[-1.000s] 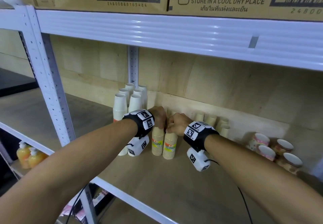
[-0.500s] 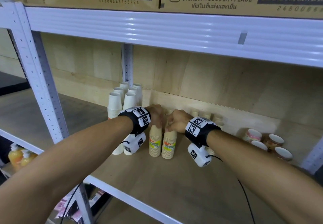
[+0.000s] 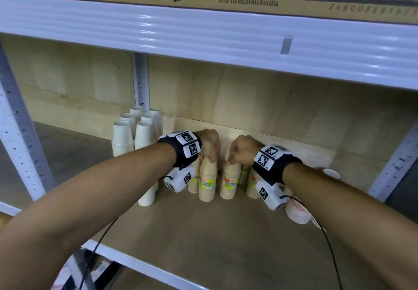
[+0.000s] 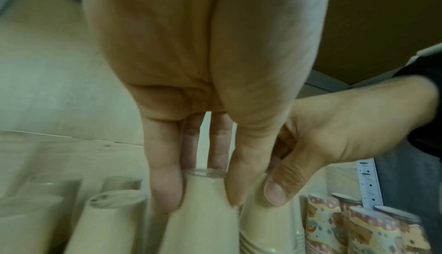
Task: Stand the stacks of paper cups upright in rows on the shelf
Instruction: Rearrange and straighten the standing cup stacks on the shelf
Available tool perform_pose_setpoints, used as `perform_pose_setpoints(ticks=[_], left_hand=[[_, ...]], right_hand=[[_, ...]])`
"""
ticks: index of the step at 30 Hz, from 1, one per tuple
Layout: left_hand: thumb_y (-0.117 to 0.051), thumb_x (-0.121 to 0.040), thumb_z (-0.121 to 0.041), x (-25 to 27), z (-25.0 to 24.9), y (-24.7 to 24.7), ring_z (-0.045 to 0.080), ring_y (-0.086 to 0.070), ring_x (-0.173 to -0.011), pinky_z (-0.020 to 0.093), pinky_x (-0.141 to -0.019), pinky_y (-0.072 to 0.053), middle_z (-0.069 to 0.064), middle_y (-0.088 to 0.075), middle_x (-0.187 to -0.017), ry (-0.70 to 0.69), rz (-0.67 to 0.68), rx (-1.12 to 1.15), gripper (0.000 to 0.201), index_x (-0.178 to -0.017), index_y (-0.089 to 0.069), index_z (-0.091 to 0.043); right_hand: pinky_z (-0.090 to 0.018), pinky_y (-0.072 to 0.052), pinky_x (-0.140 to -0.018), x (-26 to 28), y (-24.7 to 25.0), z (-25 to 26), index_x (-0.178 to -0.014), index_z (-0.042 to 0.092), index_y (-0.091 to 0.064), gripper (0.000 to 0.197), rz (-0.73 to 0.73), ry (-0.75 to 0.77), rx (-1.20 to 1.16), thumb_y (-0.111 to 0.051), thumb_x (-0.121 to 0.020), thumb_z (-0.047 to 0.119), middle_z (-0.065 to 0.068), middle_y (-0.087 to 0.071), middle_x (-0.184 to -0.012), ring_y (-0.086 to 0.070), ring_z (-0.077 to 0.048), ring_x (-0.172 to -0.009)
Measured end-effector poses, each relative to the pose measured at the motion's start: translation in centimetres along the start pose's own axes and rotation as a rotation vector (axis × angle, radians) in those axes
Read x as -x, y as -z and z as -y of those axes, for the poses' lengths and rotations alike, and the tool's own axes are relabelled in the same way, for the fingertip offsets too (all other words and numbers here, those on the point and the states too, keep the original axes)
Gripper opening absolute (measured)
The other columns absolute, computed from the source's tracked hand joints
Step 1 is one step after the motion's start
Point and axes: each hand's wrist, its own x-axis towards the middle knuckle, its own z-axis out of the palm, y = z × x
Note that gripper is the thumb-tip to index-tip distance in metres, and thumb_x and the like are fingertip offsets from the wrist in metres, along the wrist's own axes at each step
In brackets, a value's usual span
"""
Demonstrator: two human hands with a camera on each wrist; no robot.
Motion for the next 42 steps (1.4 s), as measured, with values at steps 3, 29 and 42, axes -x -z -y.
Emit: perform_pose_setpoints(ticks=[3, 29, 42], left_hand=[[-0.074, -0.082, -0.012, -1.1, -1.1, -0.2, 0.015, -0.059, -0.077, 0.021, -0.058, -0.048, 0.004, -0.066, -0.100, -0.030, -0.054, -0.024, 0.030, -0.111, -0.070, -0.006], [-0.076, -0.080, -0.011, -8.6, -3.4, -2.7, 0.015, -0.059, -0.082, 0.022, -0.057, -0.046, 0.010, -0.070, -0.104, -0.054, -0.079, -0.018, 0.031, -0.109, -0.072, 0.000], [-0.075, -0.082, -0.018, -8.4, -3.0, -2.1, 0.022, -0.063, -0.101, 0.030, -0.080, -0.052, 0.010, -0.067, -0.118, -0.062, -0.094, 0.026, 0.038, -0.117, -0.068, -0.005]], right_hand=[[-0.024, -0.042, -0.056, -0.4, 0.3, -1.0, -0.075, 0.012, -0.067, 0.024, 0.006, -0.010, 0.014, -0.083, -0.072, 0.030, -0.003, -0.064, -0.078, -0.062, -0.020, -0.076], [-0.033, -0.057, -0.072, -4.3, -0.6, -6.3, -0.087, 0.009, -0.076, 0.024, 0.018, -0.016, 0.000, -0.077, -0.074, 0.028, -0.007, -0.071, -0.087, -0.067, -0.019, -0.082], [-0.030, -0.051, -0.064, -4.7, -0.2, -6.1, -0.080, 0.008, -0.073, 0.026, 0.015, -0.011, 0.028, -0.079, -0.073, 0.032, -0.007, -0.070, -0.081, -0.066, -0.021, -0.078]])
